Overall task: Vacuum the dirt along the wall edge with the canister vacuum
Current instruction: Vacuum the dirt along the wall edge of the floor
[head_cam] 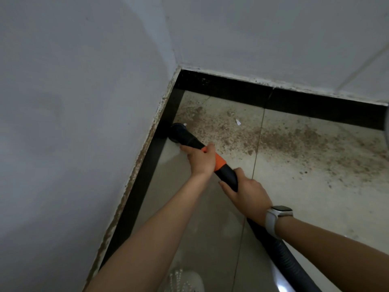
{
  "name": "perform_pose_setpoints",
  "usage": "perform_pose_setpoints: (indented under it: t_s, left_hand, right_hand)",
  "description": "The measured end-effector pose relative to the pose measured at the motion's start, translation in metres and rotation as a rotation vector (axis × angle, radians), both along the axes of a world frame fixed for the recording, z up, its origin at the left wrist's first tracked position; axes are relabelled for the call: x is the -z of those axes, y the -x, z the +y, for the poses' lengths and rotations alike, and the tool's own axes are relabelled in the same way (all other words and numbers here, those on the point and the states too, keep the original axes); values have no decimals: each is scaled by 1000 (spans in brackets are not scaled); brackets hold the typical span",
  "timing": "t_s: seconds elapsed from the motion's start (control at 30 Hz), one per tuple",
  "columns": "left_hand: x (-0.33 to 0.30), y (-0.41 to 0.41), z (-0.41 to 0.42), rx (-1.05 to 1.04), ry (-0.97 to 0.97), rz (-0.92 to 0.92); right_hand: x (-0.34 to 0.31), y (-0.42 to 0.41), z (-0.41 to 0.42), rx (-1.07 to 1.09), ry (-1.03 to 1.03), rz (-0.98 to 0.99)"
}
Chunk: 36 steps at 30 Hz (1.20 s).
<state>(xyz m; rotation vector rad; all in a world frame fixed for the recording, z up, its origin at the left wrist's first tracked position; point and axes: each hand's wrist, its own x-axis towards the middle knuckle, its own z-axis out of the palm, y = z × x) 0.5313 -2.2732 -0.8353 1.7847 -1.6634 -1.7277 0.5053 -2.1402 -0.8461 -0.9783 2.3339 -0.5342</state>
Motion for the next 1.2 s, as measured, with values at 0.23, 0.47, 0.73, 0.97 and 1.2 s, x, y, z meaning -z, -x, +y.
perform_pose_setpoints:
  t_s: [0.23,0.47,0.73,0.97,1.2]
  left_hand:
    - [-3,17,-12,112,8,32]
    - [2,35,-27,135,57,9]
    - [7,55,-53,211,67,39]
    - [12,69,-75,229,32,66]
    - [15,66,-75,187,-21,134]
  right_hand:
    - [5,14,-24,82,37,-51]
    - [9,22,-40,159,57,-100]
    - [10,30,-64,237,69,-89]
    - [5,37,-81,259,45,-62]
    - [-9,37,-82,198,2,-20]
